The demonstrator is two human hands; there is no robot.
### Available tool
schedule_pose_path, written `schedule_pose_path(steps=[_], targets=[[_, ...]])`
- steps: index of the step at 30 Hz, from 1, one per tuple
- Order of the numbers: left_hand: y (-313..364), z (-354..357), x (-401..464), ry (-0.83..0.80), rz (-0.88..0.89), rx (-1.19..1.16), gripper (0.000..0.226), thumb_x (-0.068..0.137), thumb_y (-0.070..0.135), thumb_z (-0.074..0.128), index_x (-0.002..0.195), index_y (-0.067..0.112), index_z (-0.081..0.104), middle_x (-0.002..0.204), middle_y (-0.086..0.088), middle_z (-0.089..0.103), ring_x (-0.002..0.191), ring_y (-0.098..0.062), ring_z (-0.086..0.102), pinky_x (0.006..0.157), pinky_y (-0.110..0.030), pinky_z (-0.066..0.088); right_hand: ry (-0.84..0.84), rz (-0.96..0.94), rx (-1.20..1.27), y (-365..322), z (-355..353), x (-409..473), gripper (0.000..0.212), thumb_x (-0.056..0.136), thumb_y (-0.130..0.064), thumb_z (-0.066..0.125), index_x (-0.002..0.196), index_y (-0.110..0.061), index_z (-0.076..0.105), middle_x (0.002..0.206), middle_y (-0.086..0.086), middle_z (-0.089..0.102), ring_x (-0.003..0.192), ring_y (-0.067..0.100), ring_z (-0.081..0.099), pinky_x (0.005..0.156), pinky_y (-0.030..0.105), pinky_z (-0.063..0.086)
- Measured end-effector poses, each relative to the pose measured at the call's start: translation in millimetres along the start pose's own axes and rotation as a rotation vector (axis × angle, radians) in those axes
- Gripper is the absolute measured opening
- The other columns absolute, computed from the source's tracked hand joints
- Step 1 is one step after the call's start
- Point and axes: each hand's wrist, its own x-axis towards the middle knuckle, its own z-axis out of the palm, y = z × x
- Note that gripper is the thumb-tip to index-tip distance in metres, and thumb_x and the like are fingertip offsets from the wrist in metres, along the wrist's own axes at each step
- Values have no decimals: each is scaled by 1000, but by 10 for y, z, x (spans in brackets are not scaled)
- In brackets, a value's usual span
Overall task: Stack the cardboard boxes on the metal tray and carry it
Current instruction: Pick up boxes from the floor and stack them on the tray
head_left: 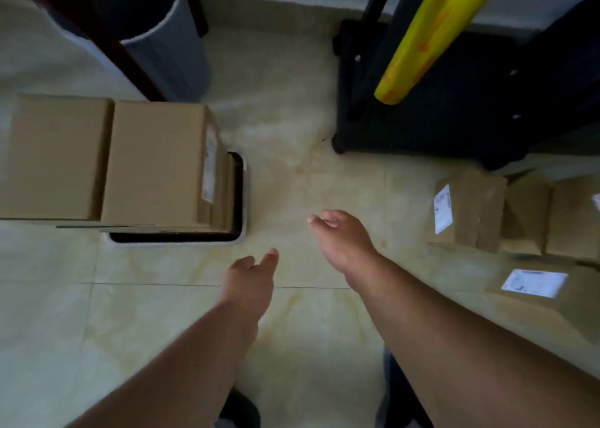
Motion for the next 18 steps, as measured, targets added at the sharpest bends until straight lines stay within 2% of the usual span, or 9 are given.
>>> schedule_pose_path(steps=[3,5,7,9,11,13,15,16,18], targets=[[-6,480,-57,-39,-51,48,93,66,73,68,130,6,60,141,-27,57,131,-52,53,109,-64,45,67,74,18,369,-543,9,56,102,-39,60,149,-11,51,149,4,59,137,21,55,106,28,40],[-81,787,-3,-63,-57,67,113,50,80,66,137,8,54,145,-24,51,134,-51,48,111,-62,44,118,115,20,601,-868,8,53,101,-38,60,142,-4,56,143,11,63,132,27,58,108,34,43],[36,1041,-167,-82,-38,102,109,57,80,66,137,6,53,142,-24,55,132,-49,52,111,-56,48,157,152,18,815,-1157,14,54,101,-36,60,131,9,57,135,25,64,125,37,59,104,41,45],[82,1293,-229,-129,-22,155,90,74,75,67,135,8,60,136,-22,64,126,-46,59,108,-51,50,182,174,25,1035,-1432,28,57,101,-37,60,133,10,56,135,27,61,124,39,59,102,42,47],[127,1522,-235,-187,-63,172,95,63,84,63,136,23,60,139,-8,65,126,-36,61,113,-50,43,195,196,83,1212,-1653,41,53,99,-42,61,134,-2,62,134,13,68,116,25,65,94,32,49],[139,1785,-230,-165,-58,197,106,54,86,61,142,28,56,139,1,65,127,-30,61,115,-51,41,220,221,146,1399,-1878,68,29,98,-44,62,115,-20,64,112,-9,65,96,10,58,80,25,43],[225,2044,-339,-138,-36,232,104,60,82,64,148,29,53,138,2,65,126,-29,62,114,-50,43,233,251,183,1565,-2095,110,19,99,-43,62,111,-29,58,100,-13,56,94,11,55,72,24,40],[276,2170,-414,-143,-20,235,100,65,79,66,150,29,51,138,1,65,126,-30,62,114,-51,43,239,248,192,1627,-2198,118,23,99,-42,61,116,-27,59,105,-10,61,101,15,58,75,25,41],[310,2432,-469,-156,-8,254,90,76,73,67,152,27,49,139,-1,65,126,-31,62,114,-50,44,270,245,198,1758,-2400,146,48,100,-41,61,140,-14,59,133,-1,65,122,20,60,88,26,41]])
